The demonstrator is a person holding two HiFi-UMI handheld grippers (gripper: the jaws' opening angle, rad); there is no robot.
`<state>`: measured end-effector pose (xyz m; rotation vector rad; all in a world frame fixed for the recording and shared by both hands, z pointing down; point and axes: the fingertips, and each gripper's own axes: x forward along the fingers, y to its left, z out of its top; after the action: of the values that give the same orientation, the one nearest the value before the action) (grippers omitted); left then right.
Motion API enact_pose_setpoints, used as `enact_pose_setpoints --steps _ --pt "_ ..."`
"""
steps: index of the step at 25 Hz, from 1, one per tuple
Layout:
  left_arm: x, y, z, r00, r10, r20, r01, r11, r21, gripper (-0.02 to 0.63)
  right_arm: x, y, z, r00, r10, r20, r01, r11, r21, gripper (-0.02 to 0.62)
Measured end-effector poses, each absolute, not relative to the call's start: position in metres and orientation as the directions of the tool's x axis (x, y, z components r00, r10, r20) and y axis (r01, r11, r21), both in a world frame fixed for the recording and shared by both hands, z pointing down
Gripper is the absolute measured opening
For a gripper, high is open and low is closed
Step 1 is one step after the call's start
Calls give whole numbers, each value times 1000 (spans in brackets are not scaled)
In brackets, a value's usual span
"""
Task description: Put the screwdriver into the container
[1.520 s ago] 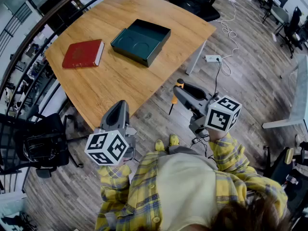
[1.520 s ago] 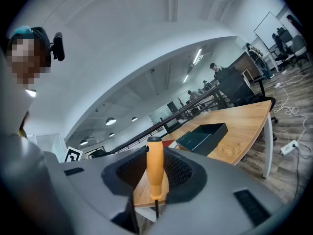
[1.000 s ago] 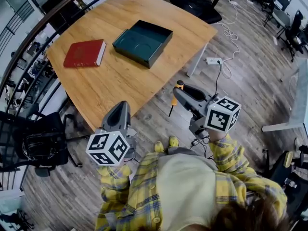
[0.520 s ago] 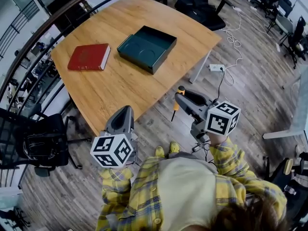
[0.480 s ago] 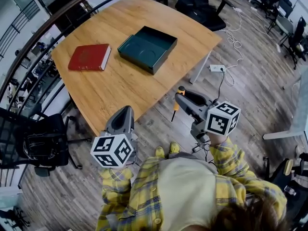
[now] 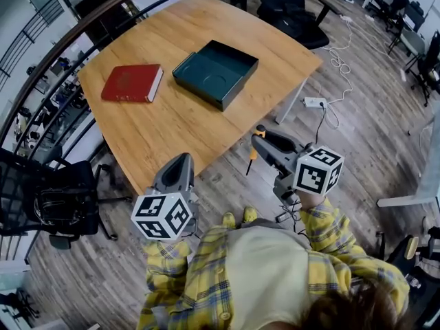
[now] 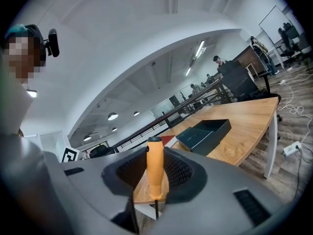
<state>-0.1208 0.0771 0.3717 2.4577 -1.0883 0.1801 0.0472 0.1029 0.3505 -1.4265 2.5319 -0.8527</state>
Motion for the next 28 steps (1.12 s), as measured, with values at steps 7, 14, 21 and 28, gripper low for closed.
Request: enact_pose_setpoints --steps 7,14,21,28 --pt "-112 71 378 662 -679 318 -748 -574 334 11 58 93 355 -568 -804 178 -742 407 -533 163" --pt "-100 64 385 642 -688 340 -766 -551 330 9 68 83 362 -592 -786 179 -726 423 -542 163" --pt "-78 59 388 621 -692 369 -784 -538 310 11 86 73 364 -620 -766 172 -699 440 -563 163" --pt "-74 53 391 602 -698 388 -798 -521 302 11 92 61 367 -633 -758 155 -679 449 -580 163"
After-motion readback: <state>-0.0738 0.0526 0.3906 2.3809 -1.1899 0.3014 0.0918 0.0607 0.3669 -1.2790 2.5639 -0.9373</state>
